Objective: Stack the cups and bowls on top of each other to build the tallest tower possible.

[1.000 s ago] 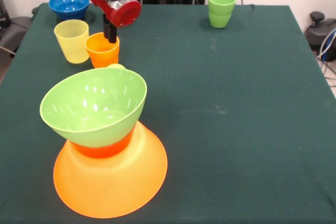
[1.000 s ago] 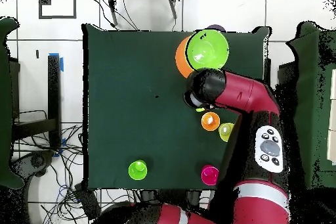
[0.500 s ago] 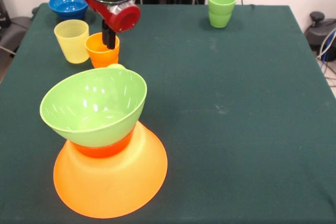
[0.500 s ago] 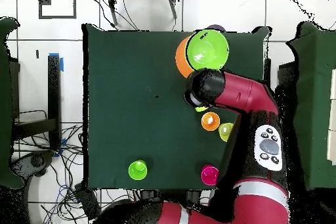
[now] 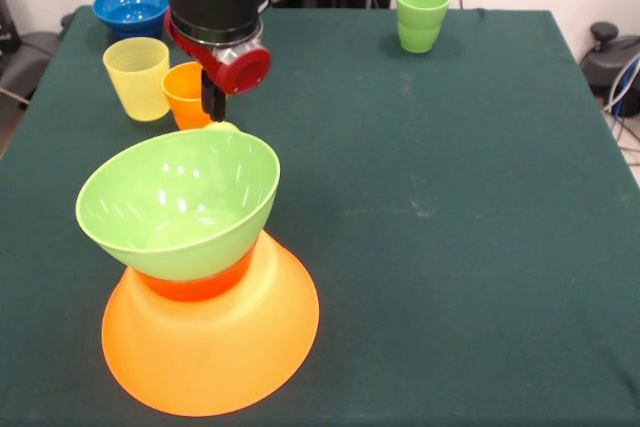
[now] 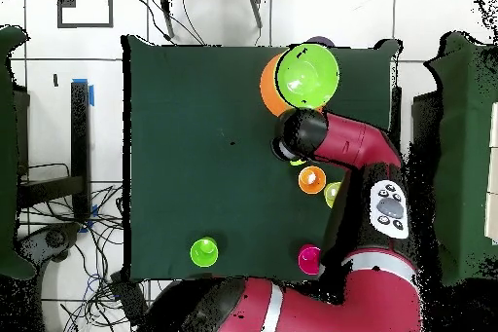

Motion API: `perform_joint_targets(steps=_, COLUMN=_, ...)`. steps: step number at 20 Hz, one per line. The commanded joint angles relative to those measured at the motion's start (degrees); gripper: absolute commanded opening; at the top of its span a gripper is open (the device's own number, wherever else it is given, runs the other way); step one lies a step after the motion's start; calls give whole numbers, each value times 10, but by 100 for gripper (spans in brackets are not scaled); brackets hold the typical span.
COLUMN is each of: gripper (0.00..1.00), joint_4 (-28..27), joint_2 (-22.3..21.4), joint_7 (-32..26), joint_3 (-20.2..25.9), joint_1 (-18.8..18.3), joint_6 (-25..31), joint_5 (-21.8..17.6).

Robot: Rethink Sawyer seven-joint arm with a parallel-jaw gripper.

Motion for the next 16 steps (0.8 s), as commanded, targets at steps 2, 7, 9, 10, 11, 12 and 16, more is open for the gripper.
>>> perform_joint_targets(steps=2, gripper=0, joint_4=-5, joint_2=34, joint_7=-39, joint_3=56, joint_1=-14, joint_6=-33, joint_5=-31)
perform_joint_targets(steps=7, gripper=0, joint_4=-6, joint_2=33, joint_7=-43, joint_3=53, joint_1=-14, joint_6=-28, joint_5=-34)
perform_joint_targets(steps=9, gripper=0, joint_4=-4, joint_2=32, joint_7=-42, joint_3=52, joint_1=-14, joint_6=-27, joint_5=-34)
perform_joint_targets(steps=10, gripper=0, joint_4=-6, joint_2=33, joint_7=-43, joint_3=52, joint_1=-15, joint_6=-28, joint_5=-35)
perform_joint_targets(steps=11, gripper=0, joint_4=-6, joint_2=34, joint_7=-44, joint_3=52, joint_1=-16, joint_6=-28, joint_5=-36)
perform_joint_targets(steps=12, gripper=0, joint_4=-7, joint_2=34, joint_7=-45, joint_3=53, joint_1=-16, joint_6=-27, joint_5=-36)
perform_joint_targets(steps=16, gripper=0, joint_4=-11, joint_2=34, joint_7=-47, joint_3=51, joint_1=-17, joint_6=-24, joint_5=-38)
